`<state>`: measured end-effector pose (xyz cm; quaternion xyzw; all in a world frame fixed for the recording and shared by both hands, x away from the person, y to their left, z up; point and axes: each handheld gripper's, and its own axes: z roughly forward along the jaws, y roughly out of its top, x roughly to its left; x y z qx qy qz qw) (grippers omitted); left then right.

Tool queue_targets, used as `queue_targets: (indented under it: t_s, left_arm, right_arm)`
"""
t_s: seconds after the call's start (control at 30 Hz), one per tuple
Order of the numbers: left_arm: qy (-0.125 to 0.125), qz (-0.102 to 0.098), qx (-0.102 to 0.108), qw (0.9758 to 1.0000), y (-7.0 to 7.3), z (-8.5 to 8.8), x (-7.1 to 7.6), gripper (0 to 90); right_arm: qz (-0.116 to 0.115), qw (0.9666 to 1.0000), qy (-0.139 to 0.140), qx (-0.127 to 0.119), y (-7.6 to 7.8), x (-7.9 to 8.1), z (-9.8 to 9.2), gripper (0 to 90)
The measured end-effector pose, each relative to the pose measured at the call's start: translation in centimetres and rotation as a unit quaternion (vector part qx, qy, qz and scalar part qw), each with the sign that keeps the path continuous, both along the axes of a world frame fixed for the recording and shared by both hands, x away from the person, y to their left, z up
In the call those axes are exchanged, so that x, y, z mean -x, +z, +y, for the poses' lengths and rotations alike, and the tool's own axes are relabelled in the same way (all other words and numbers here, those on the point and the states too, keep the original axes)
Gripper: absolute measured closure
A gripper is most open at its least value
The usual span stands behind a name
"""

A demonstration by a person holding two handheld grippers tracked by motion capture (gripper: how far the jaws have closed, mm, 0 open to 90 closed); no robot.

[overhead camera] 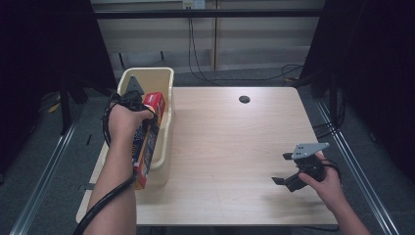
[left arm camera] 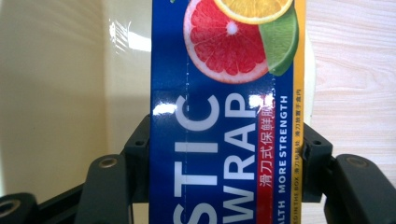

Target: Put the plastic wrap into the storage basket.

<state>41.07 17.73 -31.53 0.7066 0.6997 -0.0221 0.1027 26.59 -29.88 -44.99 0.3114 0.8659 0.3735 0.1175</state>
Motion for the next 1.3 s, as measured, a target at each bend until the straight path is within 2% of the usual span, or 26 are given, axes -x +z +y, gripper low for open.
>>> queue_targets:
  t_s: [0.1,0.37,0.53,0.9,0.97,1.0,1.1,1.17,1.3]
  left_arm:
    - [-0.003,0.005,0.005,1.0000,-0.2,0.1,0.0,39.8]
    - [0.000,0.001,0.001,1.0000,-0.4,0.1,0.0,39.8]
    - [-0.008,0.007,-0.002,0.9999,-0.5,0.1,0.0,39.7]
    - [-0.003,0.010,-0.002,0.9999,-1.0,-0.1,-0.2,39.6]
    - [-0.011,0.017,-0.004,0.9998,-1.0,-0.1,-0.3,39.5]
    - [-0.006,0.012,-0.004,0.9999,-1.2,-0.2,-0.3,39.4]
    - [-0.008,0.022,0.001,0.9997,-1.2,-0.2,-0.3,39.4]
    - [-0.008,0.022,-0.005,0.9997,-1.3,-0.2,-0.4,39.4]
    - [-0.012,0.026,-0.005,0.9996,-1.6,-0.2,-0.5,39.3]
  right_arm:
    - [-0.002,1.0000,0.000,0.001,0.0,0.0,0.0,2.5]
    - [0.000,1.0000,0.000,0.001,0.0,0.0,0.0,2.5]
    - [-0.003,1.0000,-0.001,0.001,-0.1,0.0,0.0,2.5]
    - [-0.003,1.0000,-0.002,0.003,-0.1,0.0,0.0,2.6]
    - [-0.003,1.0000,-0.002,0.004,-0.1,0.0,0.0,2.6]
    - [-0.006,1.0000,-0.002,0.003,-0.1,0.0,0.0,2.6]
    - [-0.003,1.0000,-0.003,0.003,-0.1,0.0,0.0,2.6]
    - [-0.003,1.0000,-0.002,0.002,-0.1,0.0,0.0,2.6]
    - [0.000,1.0000,-0.001,0.003,-0.1,0.0,0.0,2.6]
